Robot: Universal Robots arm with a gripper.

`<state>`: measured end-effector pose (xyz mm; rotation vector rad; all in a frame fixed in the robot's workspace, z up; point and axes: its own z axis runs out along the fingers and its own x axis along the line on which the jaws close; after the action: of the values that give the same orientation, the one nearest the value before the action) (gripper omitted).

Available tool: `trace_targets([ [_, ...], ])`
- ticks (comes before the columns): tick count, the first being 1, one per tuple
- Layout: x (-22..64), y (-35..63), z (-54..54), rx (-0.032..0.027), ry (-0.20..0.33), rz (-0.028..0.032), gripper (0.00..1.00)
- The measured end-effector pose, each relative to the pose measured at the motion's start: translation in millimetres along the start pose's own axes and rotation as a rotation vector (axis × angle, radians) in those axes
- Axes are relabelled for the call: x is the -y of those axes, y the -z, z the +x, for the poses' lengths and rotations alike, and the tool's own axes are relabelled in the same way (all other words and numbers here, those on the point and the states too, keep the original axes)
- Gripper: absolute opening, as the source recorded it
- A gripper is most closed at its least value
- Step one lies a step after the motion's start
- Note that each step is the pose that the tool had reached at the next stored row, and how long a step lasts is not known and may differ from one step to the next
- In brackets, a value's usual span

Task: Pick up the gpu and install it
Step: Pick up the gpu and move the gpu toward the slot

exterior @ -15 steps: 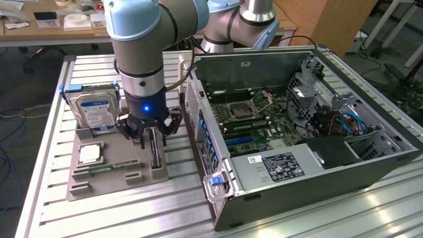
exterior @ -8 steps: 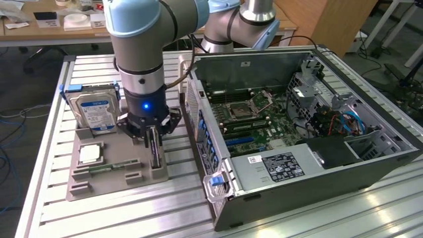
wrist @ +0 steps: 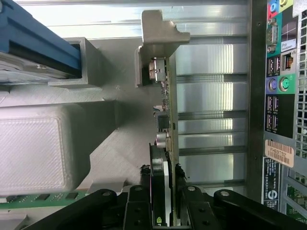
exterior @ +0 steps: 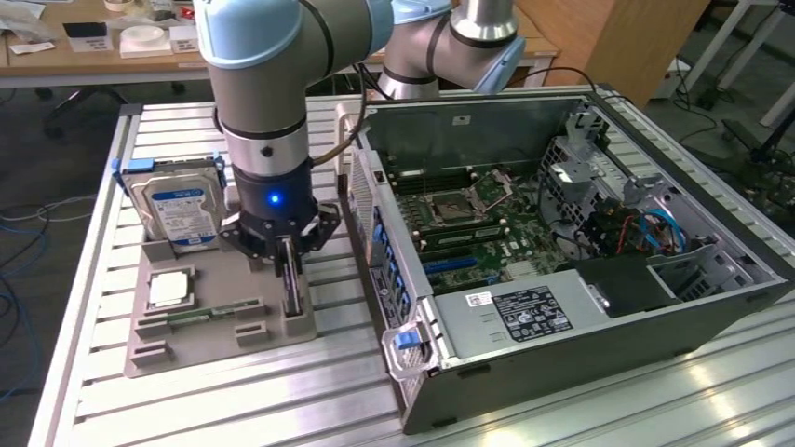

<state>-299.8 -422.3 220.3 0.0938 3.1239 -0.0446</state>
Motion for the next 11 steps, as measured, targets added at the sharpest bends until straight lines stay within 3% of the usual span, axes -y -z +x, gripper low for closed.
trace_targets([
  [11, 0.1, 0.0, -0.1, -0.0001, 0.000, 0.0003, 0.28],
])
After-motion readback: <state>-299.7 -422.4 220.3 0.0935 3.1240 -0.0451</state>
